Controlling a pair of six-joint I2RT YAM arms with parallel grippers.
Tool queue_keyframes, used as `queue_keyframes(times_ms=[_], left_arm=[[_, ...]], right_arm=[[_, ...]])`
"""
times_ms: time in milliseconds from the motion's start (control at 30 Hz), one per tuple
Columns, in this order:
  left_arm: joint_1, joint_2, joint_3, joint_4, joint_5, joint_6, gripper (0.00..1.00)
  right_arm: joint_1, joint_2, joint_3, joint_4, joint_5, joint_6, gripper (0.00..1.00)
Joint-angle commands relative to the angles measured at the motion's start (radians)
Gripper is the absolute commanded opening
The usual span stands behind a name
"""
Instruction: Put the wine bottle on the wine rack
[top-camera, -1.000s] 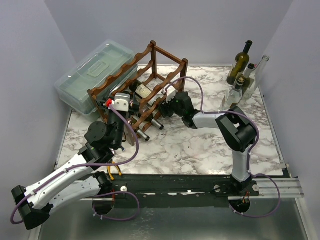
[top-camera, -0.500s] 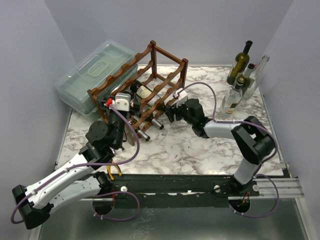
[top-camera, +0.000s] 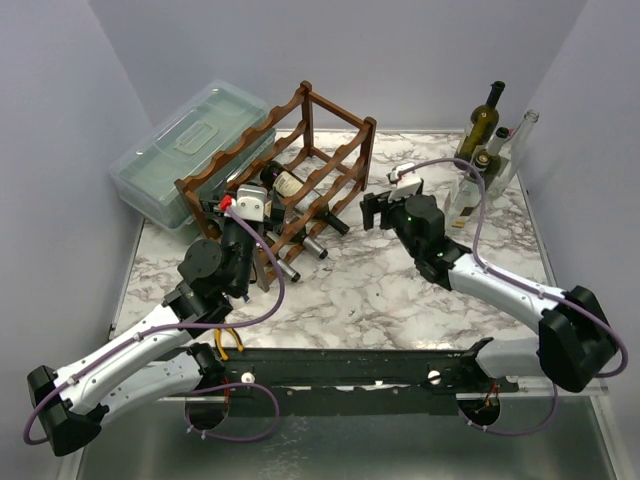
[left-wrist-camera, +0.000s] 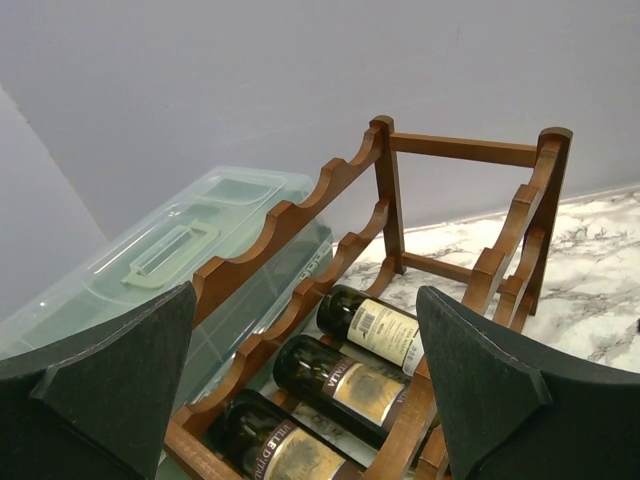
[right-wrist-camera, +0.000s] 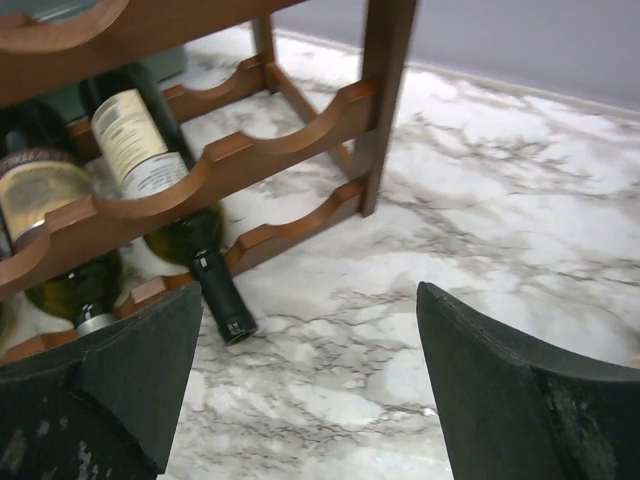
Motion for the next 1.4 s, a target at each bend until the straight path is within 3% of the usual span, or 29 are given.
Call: queue_keyframes(times_ms=[0, 233, 467, 667, 933, 1233, 1367], left_arm=[[0.001, -0.003, -0.015, 0.017, 0.015, -0.017, 0.92], [0.000, -0.008, -0.016, 0.012, 0.021, -0.023, 0.92], [0.000, -0.003, -0.015, 0.008, 0.026, -0.032, 0.92], [-0.001, -0.001, -0.006, 0.003, 0.029, -0.039, 0.93], [-0.001, -0.004, -0.013, 0.003, 0.029, -0.037, 0.93], [-0.001, 0.011, -0.004, 0.002, 0.024, -0.042, 0.94], [-0.001, 0.012, 0.005, -0.044, 0.117, -0.068, 0.97]], right_arm=[[-0.012, -0.078, 0.050, -0.111, 0.234, -0.028, 0.91], [-0.109, -0.127, 0.188, -0.167, 0.291, -0.069, 0.97], [-0.323, -0.092, 0.364, -0.370, 0.320, 0.127, 0.98], [-0.569, -0.059, 0.434, -0.543, 0.113, 0.295, 0.98], [-0.590, -0.036, 0.401, -0.559, 0.021, 0.283, 0.96], [-0.591, 0.022, 0.376, -0.543, 0.097, 0.225, 0.75], [-0.591, 0.037, 0.370, -0.540, 0.043, 0.224, 0.63]])
